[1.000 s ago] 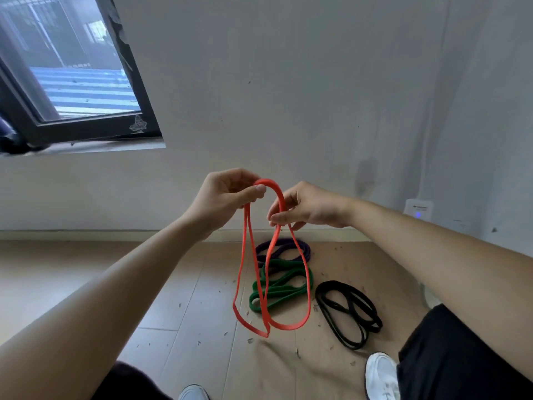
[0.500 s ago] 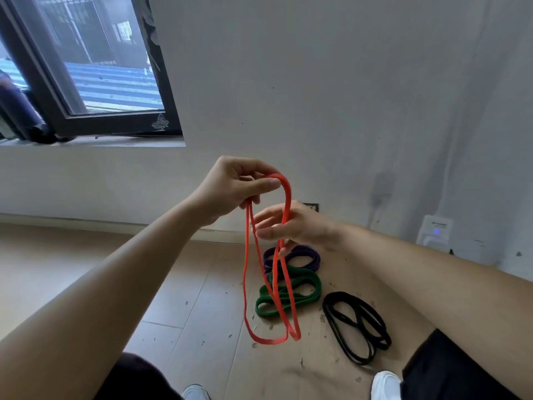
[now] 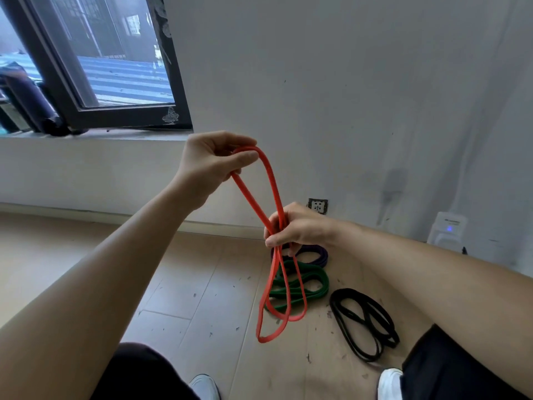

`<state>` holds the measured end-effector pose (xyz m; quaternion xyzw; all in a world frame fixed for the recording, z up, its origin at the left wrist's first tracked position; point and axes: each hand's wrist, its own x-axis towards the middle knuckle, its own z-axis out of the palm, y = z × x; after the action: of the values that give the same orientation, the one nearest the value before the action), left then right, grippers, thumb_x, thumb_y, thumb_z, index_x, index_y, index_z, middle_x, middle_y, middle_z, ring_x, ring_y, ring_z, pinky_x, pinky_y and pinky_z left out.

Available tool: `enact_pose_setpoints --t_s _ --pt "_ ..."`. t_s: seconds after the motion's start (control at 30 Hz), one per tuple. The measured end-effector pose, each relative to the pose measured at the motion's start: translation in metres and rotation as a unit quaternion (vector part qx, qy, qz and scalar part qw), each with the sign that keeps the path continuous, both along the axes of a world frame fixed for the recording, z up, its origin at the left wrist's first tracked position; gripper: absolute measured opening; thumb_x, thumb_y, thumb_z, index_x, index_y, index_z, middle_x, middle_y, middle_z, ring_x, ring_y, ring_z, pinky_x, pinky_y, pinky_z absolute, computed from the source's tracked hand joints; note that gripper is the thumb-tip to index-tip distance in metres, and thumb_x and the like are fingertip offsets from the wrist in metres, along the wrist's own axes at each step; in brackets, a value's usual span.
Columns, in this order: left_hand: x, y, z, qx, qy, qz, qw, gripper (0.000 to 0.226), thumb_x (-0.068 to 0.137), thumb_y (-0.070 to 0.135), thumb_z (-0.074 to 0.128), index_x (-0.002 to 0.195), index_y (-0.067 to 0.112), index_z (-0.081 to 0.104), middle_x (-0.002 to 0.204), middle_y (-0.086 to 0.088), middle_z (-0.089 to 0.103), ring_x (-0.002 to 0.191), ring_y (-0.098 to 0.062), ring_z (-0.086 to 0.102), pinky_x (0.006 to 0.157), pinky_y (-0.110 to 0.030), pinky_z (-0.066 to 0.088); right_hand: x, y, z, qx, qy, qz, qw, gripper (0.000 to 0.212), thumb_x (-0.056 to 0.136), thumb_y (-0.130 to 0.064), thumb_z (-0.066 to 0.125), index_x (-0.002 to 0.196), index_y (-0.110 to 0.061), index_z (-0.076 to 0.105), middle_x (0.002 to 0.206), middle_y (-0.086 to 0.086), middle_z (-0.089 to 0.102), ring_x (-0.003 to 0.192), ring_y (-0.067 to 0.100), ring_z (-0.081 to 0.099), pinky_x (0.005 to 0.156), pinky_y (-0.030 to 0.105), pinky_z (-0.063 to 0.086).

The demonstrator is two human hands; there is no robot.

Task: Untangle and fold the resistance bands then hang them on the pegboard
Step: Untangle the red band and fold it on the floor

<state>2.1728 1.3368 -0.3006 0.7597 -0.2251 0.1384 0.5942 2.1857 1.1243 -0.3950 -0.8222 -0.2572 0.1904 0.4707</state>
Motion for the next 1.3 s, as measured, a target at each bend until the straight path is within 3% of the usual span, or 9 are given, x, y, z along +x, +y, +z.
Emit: enact_pose_setpoints --t_s 0.17,0.3,0.43,0.57,0.73,0.87,1.0,1.1,1.3 --pt "0.000 0.016 -0.005 0.000 0.008 0.017 1.000 0.021 0.085 0.007 0.077 0.105 0.004 0.074 0.079 0.001 0.075 0.067 -0.013 0.068 0.059 -0.017 0.051 0.008 -0.009 0.001 -0.070 -0.041 -0.014 0.997 0.014 0.084 -0.004 0.079 0.095 0.003 0.072 0.085 0.011 0.072 0.074 0.018 0.073 0.064 0.020 0.057" --pt "0.002 0.034 -0.009 -0.022 0.020 0.042 0.999 0.023 0.084 0.009 0.077 0.106 0.006 0.074 0.078 0.000 0.074 0.066 -0.015 0.066 0.058 -0.020 0.051 0.014 -0.016 0.006 -0.150 -0.099 -0.060 0.982 0.012 0.082 -0.014 0.083 0.089 -0.011 0.075 0.083 0.003 0.074 0.073 0.014 0.074 0.067 0.023 0.056" --pt "0.006 0.056 -0.024 -0.046 0.057 0.062 0.995 0.021 0.085 0.004 0.075 0.106 0.007 0.074 0.079 -0.005 0.072 0.067 -0.013 0.067 0.059 -0.019 0.052 0.018 -0.032 0.019 -0.171 -0.144 -0.096 0.970 0.010 0.080 -0.018 0.082 0.080 -0.022 0.072 0.076 -0.004 0.071 0.069 0.009 0.069 0.066 0.024 0.052" --pt "0.010 0.075 -0.038 -0.064 0.106 0.067 0.990 0.023 0.085 0.005 0.073 0.108 0.009 0.073 0.083 -0.007 0.077 0.078 -0.020 0.075 0.069 -0.021 0.058 0.022 -0.047 0.020 -0.212 -0.162 -0.107 0.958 0.013 0.078 -0.021 0.083 0.089 -0.020 0.077 0.078 -0.006 0.072 0.072 0.009 0.068 0.068 0.027 0.054" --pt "0.013 0.085 -0.070 0.044 0.199 0.043 0.978 0.023 0.086 0.002 0.070 0.107 0.009 0.073 0.095 -0.014 0.077 0.093 -0.030 0.076 0.077 -0.027 0.063 0.019 -0.065 0.023 -0.166 -0.122 -0.115 0.972 0.010 0.082 -0.015 0.083 0.092 -0.016 0.079 0.077 0.000 0.075 0.068 0.010 0.071 0.062 0.022 0.053" --pt "0.010 0.082 -0.095 0.187 0.218 0.027 0.958 0.022 0.085 0.003 0.076 0.104 0.012 0.073 0.093 -0.008 0.079 0.093 -0.025 0.076 0.076 -0.029 0.062 0.012 -0.075 0.034 -0.075 -0.113 -0.123 0.983 0.011 0.082 -0.012 0.083 0.093 -0.013 0.081 0.081 0.011 0.076 0.070 0.018 0.071 0.067 0.029 0.058" --pt "0.010 0.067 -0.104 0.292 0.222 -0.014 0.930 0.022 0.084 0.004 0.078 0.104 0.014 0.073 0.096 -0.002 0.079 0.092 -0.017 0.076 0.082 -0.035 0.061 0.001 -0.071 0.050 -0.017 -0.116 -0.111 0.987 0.016 0.083 -0.010 0.083 0.098 -0.008 0.079 0.084 0.010 0.078 0.077 0.021 0.076 0.065 0.026 0.059" --pt "0.006 0.050 -0.103 0.302 0.203 -0.044 0.930 0.032 0.084 0.011 0.080 0.114 0.014 0.072 0.106 -0.001 0.076 0.097 -0.012 0.074 0.090 -0.034 0.060 -0.007 -0.062 0.058 -0.010 -0.127 -0.093 0.988 0.015 0.084 -0.010 0.082 0.098 -0.007 0.079 0.081 0.008 0.078 0.073 0.021 0.075 0.063 0.025 0.058" --pt "-0.010 -0.001 -0.086 0.244 0.131 -0.068 0.958 0.054 0.081 0.037 0.080 0.130 0.022 0.064 0.121 0.008 0.070 0.110 -0.005 0.068 0.092 -0.027 0.057 -0.017 -0.043 0.065 -0.090 -0.154 -0.053 0.983 0.022 0.086 -0.013 0.080 0.108 -0.010 0.075 0.079 0.002 0.076 0.067 0.017 0.074 0.055 0.021 0.054"
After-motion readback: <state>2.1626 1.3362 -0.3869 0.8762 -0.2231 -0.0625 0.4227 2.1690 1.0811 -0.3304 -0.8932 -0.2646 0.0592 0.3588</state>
